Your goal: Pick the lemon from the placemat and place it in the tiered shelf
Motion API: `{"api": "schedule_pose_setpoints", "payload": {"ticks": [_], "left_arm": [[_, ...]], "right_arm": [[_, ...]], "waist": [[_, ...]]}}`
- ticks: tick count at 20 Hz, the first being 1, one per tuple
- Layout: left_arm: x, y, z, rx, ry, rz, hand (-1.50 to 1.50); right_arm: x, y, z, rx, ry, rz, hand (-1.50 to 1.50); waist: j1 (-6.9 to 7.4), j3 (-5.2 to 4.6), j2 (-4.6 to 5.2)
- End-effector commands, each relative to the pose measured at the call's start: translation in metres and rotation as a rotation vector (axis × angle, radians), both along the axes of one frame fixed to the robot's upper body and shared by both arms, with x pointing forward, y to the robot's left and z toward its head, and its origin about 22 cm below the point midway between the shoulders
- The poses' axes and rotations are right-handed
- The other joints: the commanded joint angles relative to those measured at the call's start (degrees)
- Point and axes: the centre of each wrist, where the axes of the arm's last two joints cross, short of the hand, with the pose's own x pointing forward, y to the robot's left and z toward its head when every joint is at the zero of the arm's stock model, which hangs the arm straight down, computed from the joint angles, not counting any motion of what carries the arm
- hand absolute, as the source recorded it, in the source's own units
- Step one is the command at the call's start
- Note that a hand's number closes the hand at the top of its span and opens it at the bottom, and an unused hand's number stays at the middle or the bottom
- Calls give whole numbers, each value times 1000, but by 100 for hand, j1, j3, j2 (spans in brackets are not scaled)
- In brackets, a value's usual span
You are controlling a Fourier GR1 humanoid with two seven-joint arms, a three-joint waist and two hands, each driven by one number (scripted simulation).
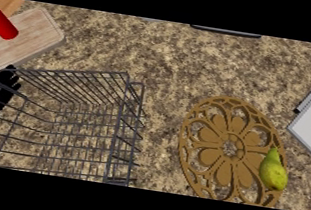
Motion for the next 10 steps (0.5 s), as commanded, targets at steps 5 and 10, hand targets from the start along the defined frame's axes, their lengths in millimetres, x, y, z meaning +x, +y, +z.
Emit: {"api": "schedule_pose_setpoints", "payload": {"ticks": [5,10], "left_arm": [[4,-14,-18,-3,8,-21,0],[-16,-12,-19,-17,21,-21,0]], "right_arm": [[8,-12,13,140,-129,37,-150],[-5,-16,5,278,-248,70,-150]], "waist": [[12,14,126],[-37,16,96]]}}
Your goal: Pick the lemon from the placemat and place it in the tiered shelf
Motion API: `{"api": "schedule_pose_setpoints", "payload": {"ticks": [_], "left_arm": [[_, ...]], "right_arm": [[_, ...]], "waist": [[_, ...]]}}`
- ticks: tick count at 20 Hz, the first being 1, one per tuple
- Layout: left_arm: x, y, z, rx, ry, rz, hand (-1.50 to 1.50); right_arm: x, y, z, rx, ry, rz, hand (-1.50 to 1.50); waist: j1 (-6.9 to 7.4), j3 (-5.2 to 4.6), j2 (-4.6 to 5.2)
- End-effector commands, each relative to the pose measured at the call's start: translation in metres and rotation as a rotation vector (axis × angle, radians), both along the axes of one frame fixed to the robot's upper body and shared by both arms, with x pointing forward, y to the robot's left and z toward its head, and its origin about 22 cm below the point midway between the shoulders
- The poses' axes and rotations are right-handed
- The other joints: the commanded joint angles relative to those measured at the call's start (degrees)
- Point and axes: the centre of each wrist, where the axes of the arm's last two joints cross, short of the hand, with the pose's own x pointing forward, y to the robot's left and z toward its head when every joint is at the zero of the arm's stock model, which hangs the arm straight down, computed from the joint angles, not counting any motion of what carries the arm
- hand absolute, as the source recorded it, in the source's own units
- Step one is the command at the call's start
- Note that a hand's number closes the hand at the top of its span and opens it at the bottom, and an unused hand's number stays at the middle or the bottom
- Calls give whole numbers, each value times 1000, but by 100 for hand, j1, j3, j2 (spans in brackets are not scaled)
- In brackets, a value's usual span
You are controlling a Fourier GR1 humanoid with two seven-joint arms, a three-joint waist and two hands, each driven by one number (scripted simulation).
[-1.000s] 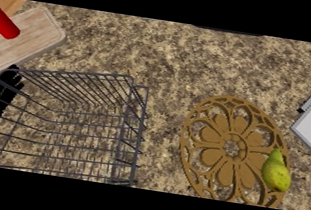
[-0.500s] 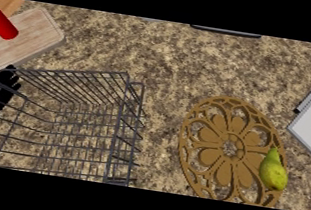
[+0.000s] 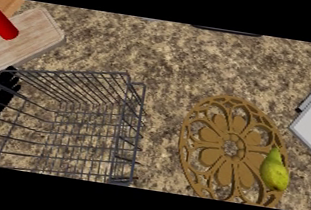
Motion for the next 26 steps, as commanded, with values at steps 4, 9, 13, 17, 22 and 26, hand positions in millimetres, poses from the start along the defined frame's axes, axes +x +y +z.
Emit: {"api": "schedule_pose_setpoints", "payload": {"ticks": [4,9,13,17,22,26], "left_arm": [[-7,2,-17,0,-7,-4,0],[-9,-9,-10,-12,18,0,0],[-13,-1,-24,-12,33,14,0],[-29,21,-14,-10,31,29,0],[-28,4,-11,-5,38,41,0],[-41,17,-21,-20,42,93,0]], "right_arm": [[-32,-5,24,159,-183,52,-150],[-86,-13,52,163,-297,70,-150],[-141,-31,83,162,-365,28,-150],[-198,-36,101,140,-311,-62,-150],[-262,-45,122,156,-226,-54,-150],[-309,-54,114,135,-234,2,-150]], "waist": [[-93,-45,48],[-183,-43,20],[-258,-46,21],[-324,-45,-13],[-508,-40,-51],[-650,-36,-79]]}}
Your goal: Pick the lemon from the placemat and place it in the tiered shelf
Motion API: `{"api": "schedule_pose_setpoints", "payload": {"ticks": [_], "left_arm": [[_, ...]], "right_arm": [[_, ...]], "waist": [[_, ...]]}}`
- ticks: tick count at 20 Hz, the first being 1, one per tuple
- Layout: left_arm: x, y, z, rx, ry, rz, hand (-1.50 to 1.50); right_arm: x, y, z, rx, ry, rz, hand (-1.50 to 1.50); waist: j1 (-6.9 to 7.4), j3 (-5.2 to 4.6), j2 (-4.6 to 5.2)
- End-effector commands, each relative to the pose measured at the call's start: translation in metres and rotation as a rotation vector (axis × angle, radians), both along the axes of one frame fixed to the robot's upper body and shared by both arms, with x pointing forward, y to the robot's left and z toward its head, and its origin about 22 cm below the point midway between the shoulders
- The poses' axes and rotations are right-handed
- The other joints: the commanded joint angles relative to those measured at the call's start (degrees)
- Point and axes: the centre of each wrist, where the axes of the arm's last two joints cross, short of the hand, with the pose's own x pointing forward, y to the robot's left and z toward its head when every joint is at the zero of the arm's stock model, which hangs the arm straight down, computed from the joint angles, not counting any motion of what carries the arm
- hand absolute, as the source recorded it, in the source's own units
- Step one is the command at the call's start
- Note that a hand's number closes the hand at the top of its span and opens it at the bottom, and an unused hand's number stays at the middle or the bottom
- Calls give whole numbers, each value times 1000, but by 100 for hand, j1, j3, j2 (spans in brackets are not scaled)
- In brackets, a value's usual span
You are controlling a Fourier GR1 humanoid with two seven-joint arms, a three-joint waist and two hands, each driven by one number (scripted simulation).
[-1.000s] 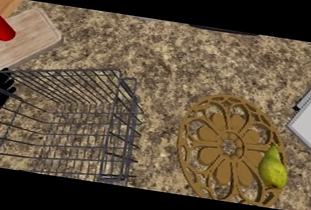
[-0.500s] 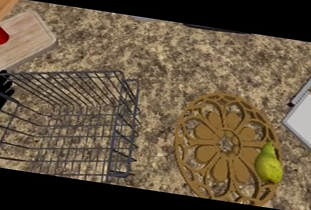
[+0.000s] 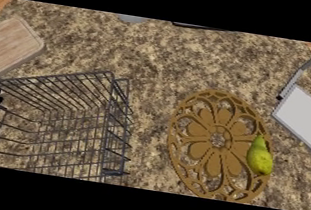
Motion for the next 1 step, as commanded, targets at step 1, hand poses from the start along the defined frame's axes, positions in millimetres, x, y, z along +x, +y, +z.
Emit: {"api": "schedule_pose_setpoints", "payload": {"ticks": [1], "left_arm": [[-4,0,-16,8,10,12,0]], "right_arm": [[-54,-1,7,-18,36,33,-150]], "waist": [[-134,-40,34]]}}
